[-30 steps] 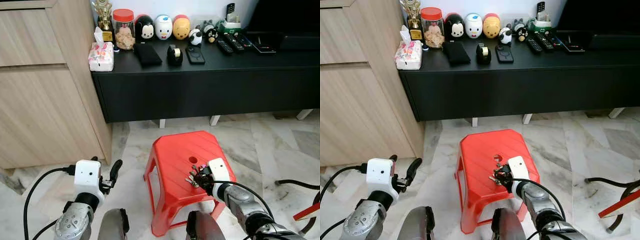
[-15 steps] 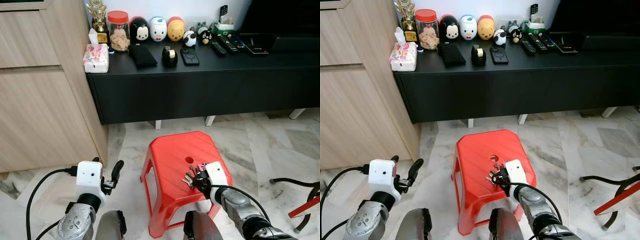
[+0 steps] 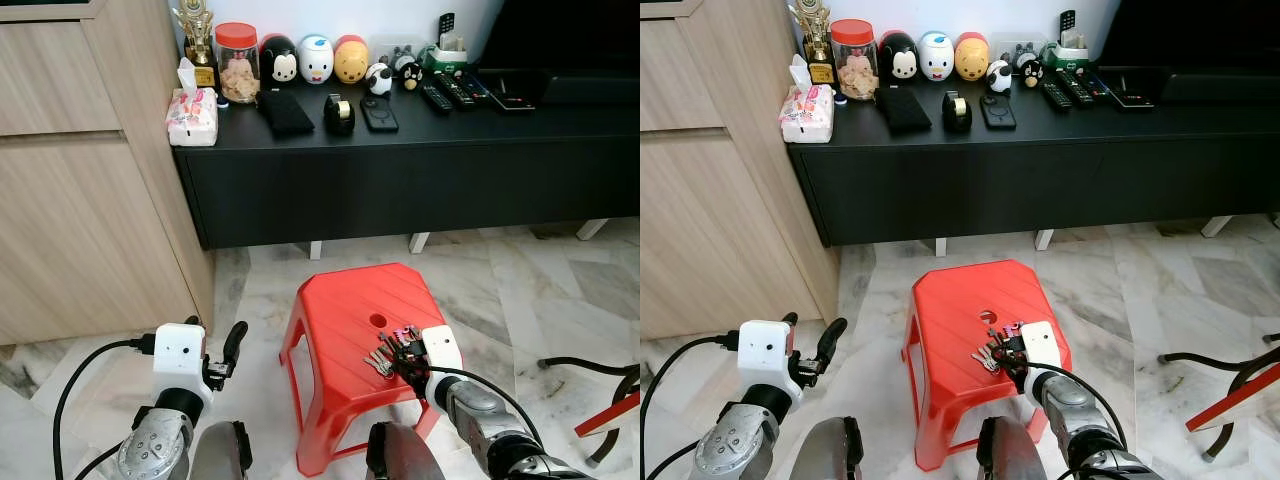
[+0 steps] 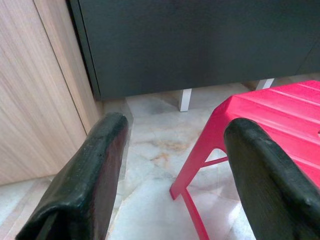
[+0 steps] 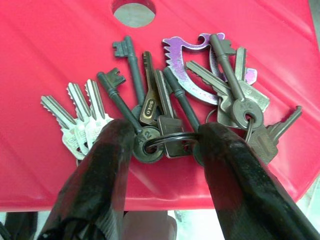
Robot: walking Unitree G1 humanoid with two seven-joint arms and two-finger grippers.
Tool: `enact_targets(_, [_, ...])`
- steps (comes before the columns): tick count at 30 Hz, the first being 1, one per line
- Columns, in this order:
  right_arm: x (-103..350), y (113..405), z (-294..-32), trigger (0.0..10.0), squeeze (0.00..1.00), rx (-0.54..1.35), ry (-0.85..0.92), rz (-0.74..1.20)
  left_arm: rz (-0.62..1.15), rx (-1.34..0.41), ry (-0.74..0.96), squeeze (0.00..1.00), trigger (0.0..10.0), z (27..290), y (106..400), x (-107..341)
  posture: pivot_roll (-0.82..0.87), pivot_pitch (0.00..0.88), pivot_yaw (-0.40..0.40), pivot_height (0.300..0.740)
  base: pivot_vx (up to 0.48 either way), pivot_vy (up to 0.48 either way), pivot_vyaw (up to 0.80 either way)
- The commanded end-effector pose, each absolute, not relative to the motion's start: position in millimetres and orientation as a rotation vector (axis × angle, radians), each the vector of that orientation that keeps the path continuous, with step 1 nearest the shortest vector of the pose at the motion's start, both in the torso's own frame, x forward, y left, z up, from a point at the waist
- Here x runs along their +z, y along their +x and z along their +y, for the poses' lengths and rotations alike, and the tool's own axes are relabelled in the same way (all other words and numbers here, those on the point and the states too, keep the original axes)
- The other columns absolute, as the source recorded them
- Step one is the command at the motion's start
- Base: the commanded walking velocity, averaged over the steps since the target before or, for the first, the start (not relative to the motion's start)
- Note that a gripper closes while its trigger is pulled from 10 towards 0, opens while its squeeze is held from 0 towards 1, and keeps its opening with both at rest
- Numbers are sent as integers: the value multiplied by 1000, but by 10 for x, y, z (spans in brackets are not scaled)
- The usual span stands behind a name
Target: Hang keys on a hook
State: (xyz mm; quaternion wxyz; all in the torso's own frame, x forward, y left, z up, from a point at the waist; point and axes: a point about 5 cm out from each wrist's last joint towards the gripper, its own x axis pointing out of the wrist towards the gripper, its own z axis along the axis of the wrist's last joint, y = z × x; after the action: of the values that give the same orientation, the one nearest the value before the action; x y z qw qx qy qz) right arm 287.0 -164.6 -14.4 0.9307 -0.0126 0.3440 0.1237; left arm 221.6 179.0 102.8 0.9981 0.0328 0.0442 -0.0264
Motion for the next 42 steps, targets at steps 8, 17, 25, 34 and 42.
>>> enact_targets(8, [-190, 2818, -1654, 0, 0, 248, 0, 722, 96, -55, 76, 0, 10000, 1790, 2205, 989, 47, 100, -126, 602, 0, 0, 0])
enact_targets(17, [-171, 2842, -1638, 0, 0, 252, -19, 712, 91, -50, 82, 0, 10000, 1806, 2221, 1000, 52, 97, -128, 602, 0, 0, 0])
enact_targets(25, [-111, 2903, -1620, 0, 0, 248, -13, 668, 89, -48, 87, 0, 10000, 1827, 2233, 1000, 52, 90, -126, 602, 0, 0, 0])
enact_targets(34, [73, 3051, -1634, 0, 0, 206, 16, 515, 81, -49, 92, 0, 10000, 1837, 2275, 1013, 53, 76, -122, 602, 0, 0, 0])
enact_targets(42, [370, 3221, -1626, 0, 0, 184, 91, 288, 70, -50, 102, 0, 10000, 1858, 2345, 1018, 51, 50, -114, 602, 0, 0, 0])
